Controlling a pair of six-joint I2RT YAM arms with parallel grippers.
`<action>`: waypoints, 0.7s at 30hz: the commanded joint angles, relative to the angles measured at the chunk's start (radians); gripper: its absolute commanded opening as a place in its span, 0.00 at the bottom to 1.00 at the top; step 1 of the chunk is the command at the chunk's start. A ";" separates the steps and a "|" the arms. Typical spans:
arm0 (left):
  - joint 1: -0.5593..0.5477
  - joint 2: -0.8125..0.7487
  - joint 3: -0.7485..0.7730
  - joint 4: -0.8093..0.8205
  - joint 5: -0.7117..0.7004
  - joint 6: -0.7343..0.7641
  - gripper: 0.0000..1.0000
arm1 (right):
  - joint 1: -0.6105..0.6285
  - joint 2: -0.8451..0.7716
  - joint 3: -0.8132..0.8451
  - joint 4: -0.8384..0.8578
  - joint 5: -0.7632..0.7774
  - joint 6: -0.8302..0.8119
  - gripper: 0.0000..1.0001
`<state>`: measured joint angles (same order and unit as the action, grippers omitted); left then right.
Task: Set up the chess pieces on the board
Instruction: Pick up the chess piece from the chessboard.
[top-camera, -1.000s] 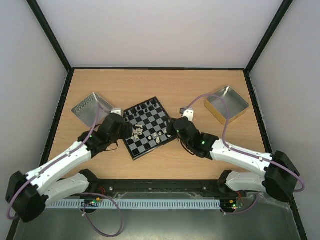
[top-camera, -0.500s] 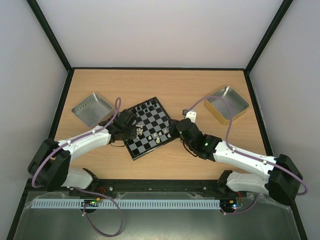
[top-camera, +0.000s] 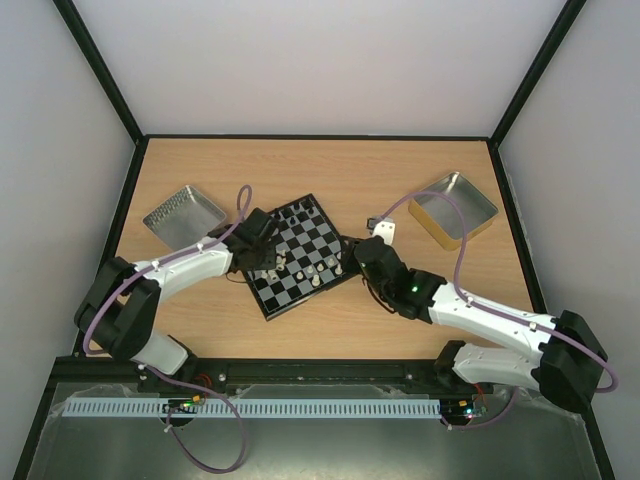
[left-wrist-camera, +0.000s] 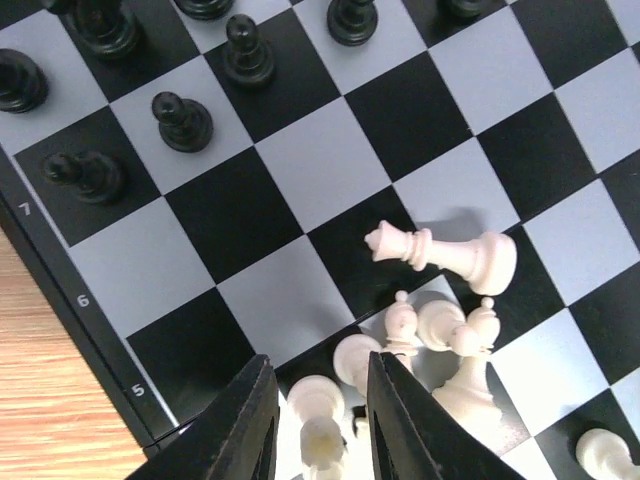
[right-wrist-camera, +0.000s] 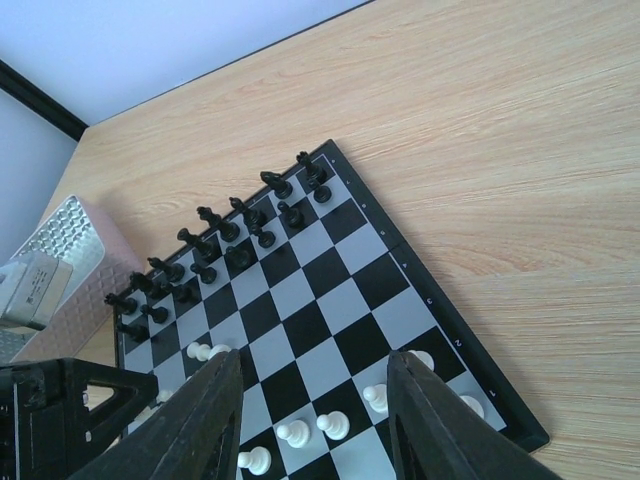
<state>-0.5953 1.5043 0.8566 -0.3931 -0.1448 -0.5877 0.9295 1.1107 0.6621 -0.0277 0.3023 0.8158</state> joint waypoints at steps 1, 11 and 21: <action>0.007 -0.005 0.024 -0.062 -0.032 0.012 0.28 | -0.004 -0.029 -0.017 -0.003 0.038 -0.012 0.39; 0.012 0.007 0.014 -0.049 -0.012 0.011 0.26 | -0.004 -0.046 -0.036 -0.001 0.038 -0.008 0.38; 0.014 0.034 0.008 -0.034 0.012 0.023 0.26 | -0.004 -0.034 -0.027 0.009 0.034 -0.013 0.38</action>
<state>-0.5884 1.5173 0.8581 -0.4210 -0.1497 -0.5781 0.9291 1.0798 0.6399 -0.0257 0.3061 0.8116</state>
